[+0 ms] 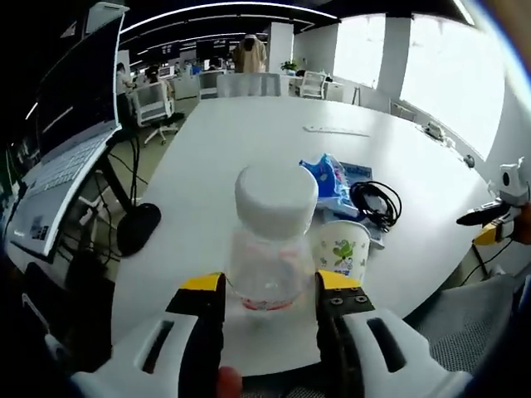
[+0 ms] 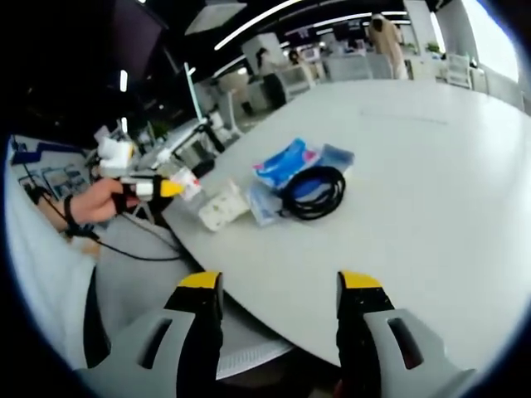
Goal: Arrange the tabletop items into an orderly group along one side of the table until the central work area is clear of visible clutter.
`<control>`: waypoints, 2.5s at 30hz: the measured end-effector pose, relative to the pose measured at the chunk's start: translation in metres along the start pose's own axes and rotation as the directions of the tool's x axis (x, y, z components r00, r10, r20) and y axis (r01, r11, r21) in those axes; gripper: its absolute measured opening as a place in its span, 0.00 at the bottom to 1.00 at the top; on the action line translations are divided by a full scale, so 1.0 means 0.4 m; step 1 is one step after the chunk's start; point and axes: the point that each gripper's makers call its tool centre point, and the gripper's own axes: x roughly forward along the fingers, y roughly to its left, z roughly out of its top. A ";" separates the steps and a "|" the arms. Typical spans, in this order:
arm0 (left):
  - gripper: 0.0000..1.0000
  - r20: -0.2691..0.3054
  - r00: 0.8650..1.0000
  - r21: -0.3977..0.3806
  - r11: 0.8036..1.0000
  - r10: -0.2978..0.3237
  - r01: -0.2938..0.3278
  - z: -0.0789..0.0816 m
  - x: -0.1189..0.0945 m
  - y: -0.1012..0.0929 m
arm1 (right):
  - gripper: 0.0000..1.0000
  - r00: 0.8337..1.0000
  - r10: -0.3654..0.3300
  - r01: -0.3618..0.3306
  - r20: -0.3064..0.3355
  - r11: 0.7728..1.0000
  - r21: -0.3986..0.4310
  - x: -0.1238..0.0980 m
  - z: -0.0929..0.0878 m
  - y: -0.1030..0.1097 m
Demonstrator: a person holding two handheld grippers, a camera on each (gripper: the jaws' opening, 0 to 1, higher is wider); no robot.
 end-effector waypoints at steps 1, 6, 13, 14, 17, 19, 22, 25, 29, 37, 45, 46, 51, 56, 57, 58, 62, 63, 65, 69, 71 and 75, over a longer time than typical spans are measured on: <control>0.45 0.004 1.000 -0.007 1.000 -0.002 0.002 0.003 0.002 -0.001 | 0.53 1.000 -0.001 0.001 0.001 1.000 -0.001 -0.001 0.001 -0.001; 0.47 0.014 1.000 -0.020 1.000 0.000 0.000 0.013 0.020 0.003 | 0.53 1.000 -0.003 0.003 0.003 1.000 -0.001 0.000 0.006 -0.004; 0.47 0.024 1.000 -0.025 1.000 -0.002 0.003 0.023 0.030 0.004 | 0.54 1.000 -0.006 0.006 0.005 1.000 0.003 0.002 0.008 -0.005; 0.47 0.025 1.000 -0.029 1.000 -0.002 0.003 0.022 0.031 0.005 | 0.54 1.000 -0.006 0.006 0.003 1.000 0.003 0.003 0.008 -0.006; 0.48 0.025 1.000 -0.034 0.999 -0.005 0.006 0.022 0.031 0.004 | 0.54 1.000 -0.007 0.007 0.003 1.000 0.008 0.004 0.006 -0.007; 0.48 0.028 1.000 -0.036 0.999 -0.006 0.007 0.022 0.031 0.004 | 0.54 1.000 -0.007 0.007 0.000 1.000 0.008 0.005 0.004 -0.008; 0.49 0.038 0.999 -0.055 0.998 -0.019 0.021 0.021 0.033 -0.003 | 0.53 1.000 -0.006 0.006 -0.003 1.000 0.011 0.008 0.003 -0.007; 0.48 0.034 0.999 -0.059 0.998 -0.019 0.021 0.014 0.040 -0.004 | 0.53 1.000 -0.003 0.003 -0.006 1.000 0.009 0.012 0.003 -0.005; 0.45 0.042 0.999 -0.058 0.998 -0.021 0.023 0.015 0.045 -0.005 | 0.53 1.000 0.002 -0.002 -0.009 1.000 0.008 0.016 0.005 -0.003; 0.43 0.048 0.998 -0.061 0.997 -0.035 0.038 0.039 0.056 0.000 | 0.53 1.000 0.003 -0.003 -0.004 1.000 0.013 0.020 0.013 -0.008; 0.42 0.044 0.999 -0.059 0.998 -0.024 0.027 0.061 0.072 0.009 | 0.53 1.000 -0.001 0.001 0.005 1.000 0.020 0.019 0.014 -0.014; 0.42 0.042 0.999 -0.055 0.998 -0.023 0.026 0.063 0.074 0.009 | 0.53 1.000 -0.003 0.003 0.003 1.000 0.019 0.018 0.013 -0.016; 0.41 0.038 0.999 -0.036 0.999 -0.024 0.026 0.081 0.087 0.014 | 0.53 1.000 -0.006 0.006 0.006 1.000 0.025 0.014 0.013 -0.023; 0.41 0.044 0.999 -0.021 1.000 -0.019 0.020 0.107 0.104 0.019 | 0.53 1.000 -0.011 0.011 0.006 1.000 0.027 0.009 0.014 -0.033; 0.41 0.042 0.999 -0.013 1.000 -0.018 0.019 0.113 0.109 0.020 | 0.53 1.000 -0.012 0.012 0.006 1.000 0.027 0.008 0.015 -0.035; 0.41 0.042 0.999 -0.011 1.000 -0.019 0.020 0.118 0.112 0.022 | 0.53 1.000 -0.013 0.012 0.006 0.999 0.030 0.007 0.014 -0.037; 0.41 0.046 0.999 -0.011 1.000 -0.020 0.021 0.147 0.130 0.030 | 0.53 1.000 -0.018 0.018 0.006 0.999 0.038 0.003 0.013 -0.043; 0.41 0.047 0.999 -0.010 1.000 -0.020 0.020 0.151 0.133 0.030 | 0.53 1.000 -0.020 0.020 0.003 0.999 0.039 0.002 0.011 -0.045; 0.41 0.052 0.998 -0.002 1.000 -0.017 0.017 0.171 0.141 0.029 | 0.53 1.000 -0.022 0.022 0.002 0.999 0.041 0.001 0.010 -0.048; 0.41 0.074 0.997 -0.015 1.000 -0.010 0.011 0.207 0.163 0.033 | 0.53 1.000 -0.027 0.027 -0.002 0.999 0.047 0.000 0.007 -0.056; 0.41 0.082 0.997 -0.019 1.000 -0.011 0.012 0.224 0.174 0.035 | 0.53 1.000 -0.031 0.031 -0.002 0.998 0.051 -0.001 0.006 -0.060; 0.41 0.081 0.997 -0.014 1.000 -0.014 0.015 0.251 0.202 0.036 | 0.53 0.999 -0.040 0.040 -0.003 0.997 0.062 -0.007 0.004 -0.068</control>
